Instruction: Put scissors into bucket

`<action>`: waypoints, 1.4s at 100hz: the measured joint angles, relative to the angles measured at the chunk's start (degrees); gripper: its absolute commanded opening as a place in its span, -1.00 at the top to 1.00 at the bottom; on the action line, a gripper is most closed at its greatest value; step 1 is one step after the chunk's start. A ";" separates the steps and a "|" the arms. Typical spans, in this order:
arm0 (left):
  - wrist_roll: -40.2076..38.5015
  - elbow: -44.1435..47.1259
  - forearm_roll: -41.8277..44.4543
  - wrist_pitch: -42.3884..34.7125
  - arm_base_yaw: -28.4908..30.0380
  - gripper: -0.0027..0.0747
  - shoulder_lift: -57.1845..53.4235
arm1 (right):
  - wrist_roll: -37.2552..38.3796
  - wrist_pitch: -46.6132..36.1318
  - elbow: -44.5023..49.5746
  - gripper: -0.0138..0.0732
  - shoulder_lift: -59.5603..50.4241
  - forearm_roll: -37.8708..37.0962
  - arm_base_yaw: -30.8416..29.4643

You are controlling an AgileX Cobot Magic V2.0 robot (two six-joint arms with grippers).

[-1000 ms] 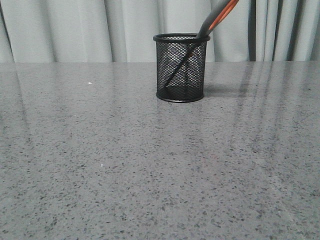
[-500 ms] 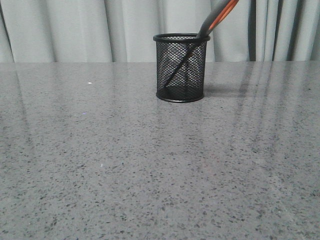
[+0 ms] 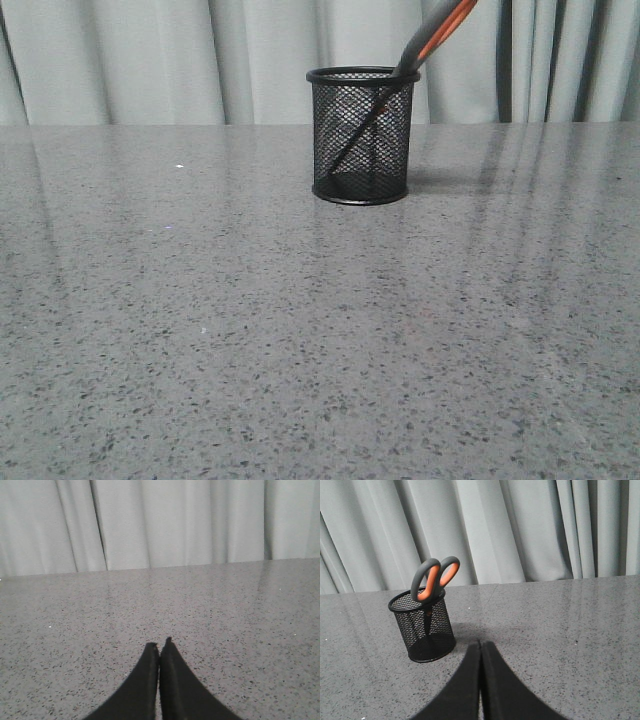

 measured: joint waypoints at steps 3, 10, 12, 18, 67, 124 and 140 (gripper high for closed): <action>0.00 0.00 0.00 0.00 0.00 0.99 0.00 | 0.00 0.00 0.00 0.83 0.00 0.00 0.00; 0.00 0.00 0.00 0.00 0.00 0.99 0.00 | 0.00 0.00 0.00 0.83 0.00 0.00 0.00; 0.00 0.00 0.00 0.00 0.00 0.99 0.00 | 0.00 0.00 0.00 0.83 0.00 0.00 0.00; 0.00 0.00 0.00 0.00 0.00 0.99 0.00 | 0.00 0.00 0.00 0.83 0.00 0.00 0.00; 0.00 0.00 0.00 0.00 0.00 0.99 0.00 | 0.00 0.00 0.00 0.83 0.00 0.00 0.00; -0.09 0.00 0.00 0.00 0.00 0.99 0.00 | 11.02 -1.14 13.70 0.83 -8.79 -19.14 -6.88; -0.09 0.00 0.00 0.00 0.00 0.99 0.00 | 11.02 1.49 13.70 0.83 -11.99 -22.39 -8.34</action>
